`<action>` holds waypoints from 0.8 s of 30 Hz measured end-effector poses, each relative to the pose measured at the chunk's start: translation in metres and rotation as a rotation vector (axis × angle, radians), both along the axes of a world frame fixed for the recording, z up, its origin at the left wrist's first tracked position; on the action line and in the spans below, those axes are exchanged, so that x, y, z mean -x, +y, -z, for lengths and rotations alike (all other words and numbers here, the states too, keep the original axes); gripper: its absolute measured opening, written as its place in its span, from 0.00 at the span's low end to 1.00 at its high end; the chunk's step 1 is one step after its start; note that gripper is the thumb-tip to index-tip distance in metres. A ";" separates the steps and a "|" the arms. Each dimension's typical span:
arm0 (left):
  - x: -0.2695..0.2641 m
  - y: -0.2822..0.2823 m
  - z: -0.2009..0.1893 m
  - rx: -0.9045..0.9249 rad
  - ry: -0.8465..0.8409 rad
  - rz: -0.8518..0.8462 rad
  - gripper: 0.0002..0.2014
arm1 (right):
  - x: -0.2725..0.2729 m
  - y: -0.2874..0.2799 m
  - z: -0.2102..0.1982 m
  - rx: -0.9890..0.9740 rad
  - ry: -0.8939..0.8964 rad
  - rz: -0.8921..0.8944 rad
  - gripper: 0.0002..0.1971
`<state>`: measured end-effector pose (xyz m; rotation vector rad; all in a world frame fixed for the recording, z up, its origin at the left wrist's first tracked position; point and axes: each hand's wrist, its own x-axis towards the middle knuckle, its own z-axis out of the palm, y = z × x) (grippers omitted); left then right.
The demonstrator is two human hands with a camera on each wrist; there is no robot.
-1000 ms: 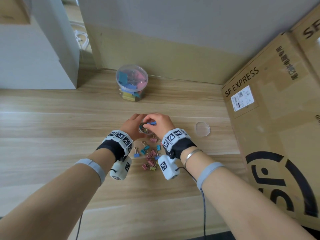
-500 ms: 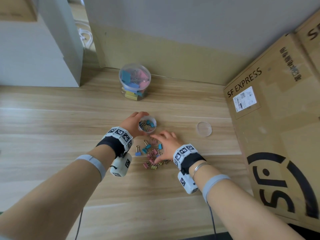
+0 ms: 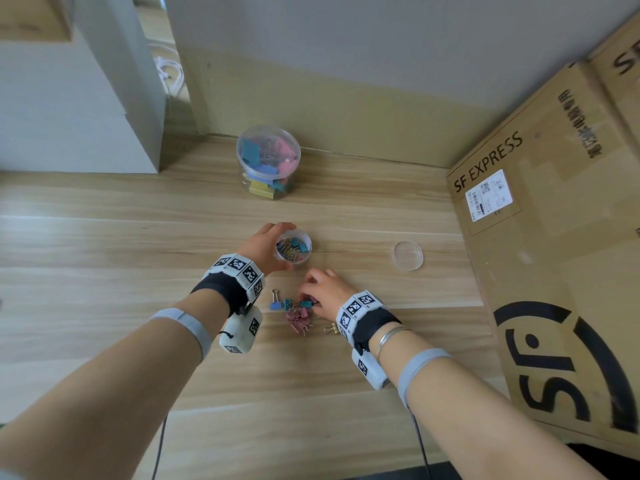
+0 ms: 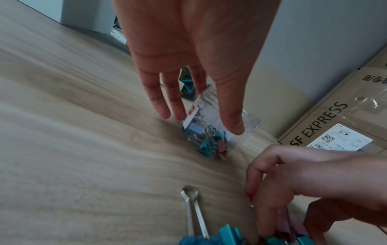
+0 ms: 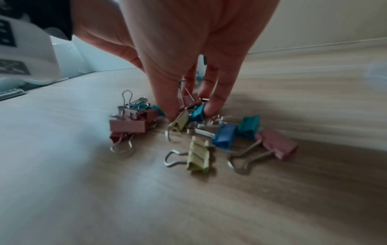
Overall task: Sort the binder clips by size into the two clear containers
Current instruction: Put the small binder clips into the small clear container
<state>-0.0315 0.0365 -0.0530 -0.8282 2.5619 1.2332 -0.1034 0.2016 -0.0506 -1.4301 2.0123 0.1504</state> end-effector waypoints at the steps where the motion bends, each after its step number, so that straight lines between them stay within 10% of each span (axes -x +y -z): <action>1: 0.000 0.000 0.000 0.001 0.000 -0.001 0.40 | 0.000 0.000 0.000 0.005 -0.003 0.003 0.17; 24: 0.000 -0.003 0.006 -0.007 0.008 0.001 0.41 | 0.004 0.008 0.000 0.055 -0.017 0.152 0.16</action>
